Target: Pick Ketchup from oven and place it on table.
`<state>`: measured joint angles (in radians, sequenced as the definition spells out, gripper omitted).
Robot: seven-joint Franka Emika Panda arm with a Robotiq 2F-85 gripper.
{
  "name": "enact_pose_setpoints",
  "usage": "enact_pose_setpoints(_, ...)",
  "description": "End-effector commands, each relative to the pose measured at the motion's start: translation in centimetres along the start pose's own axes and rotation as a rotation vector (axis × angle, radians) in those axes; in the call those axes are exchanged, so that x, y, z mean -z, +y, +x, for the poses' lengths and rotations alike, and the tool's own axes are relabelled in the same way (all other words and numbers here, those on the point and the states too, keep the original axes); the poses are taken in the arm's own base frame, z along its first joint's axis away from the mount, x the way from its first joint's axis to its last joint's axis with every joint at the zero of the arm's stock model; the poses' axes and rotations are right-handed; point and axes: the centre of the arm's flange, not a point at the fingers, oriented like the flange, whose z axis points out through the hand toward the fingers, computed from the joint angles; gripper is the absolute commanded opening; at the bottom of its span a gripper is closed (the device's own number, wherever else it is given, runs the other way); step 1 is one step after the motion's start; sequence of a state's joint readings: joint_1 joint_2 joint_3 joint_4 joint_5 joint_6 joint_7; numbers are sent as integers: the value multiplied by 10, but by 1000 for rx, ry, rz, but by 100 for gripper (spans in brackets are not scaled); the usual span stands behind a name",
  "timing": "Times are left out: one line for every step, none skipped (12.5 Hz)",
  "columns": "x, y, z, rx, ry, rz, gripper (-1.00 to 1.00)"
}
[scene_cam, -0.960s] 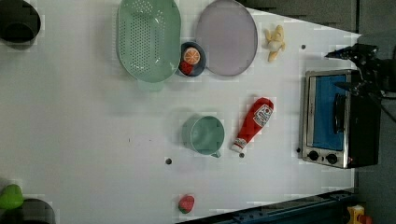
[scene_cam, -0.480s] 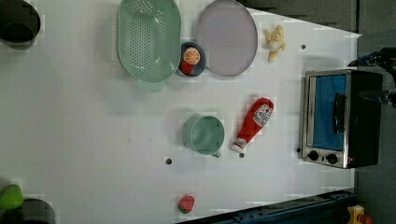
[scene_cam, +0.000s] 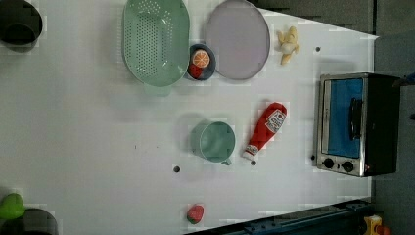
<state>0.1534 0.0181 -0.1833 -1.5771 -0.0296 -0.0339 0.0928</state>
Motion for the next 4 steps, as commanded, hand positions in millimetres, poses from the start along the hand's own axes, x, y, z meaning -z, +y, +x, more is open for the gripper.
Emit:
enact_pose_setpoints(-3, 5, 10, -61, -9, 9, 100)
enact_pose_setpoints(-4, 5, 10, -62, -9, 8, 100)
enact_pose_setpoints(-4, 4, 10, -61, -9, 8, 100)
enact_pose_setpoints(-5, 4, 10, -59, -10, 7, 100)
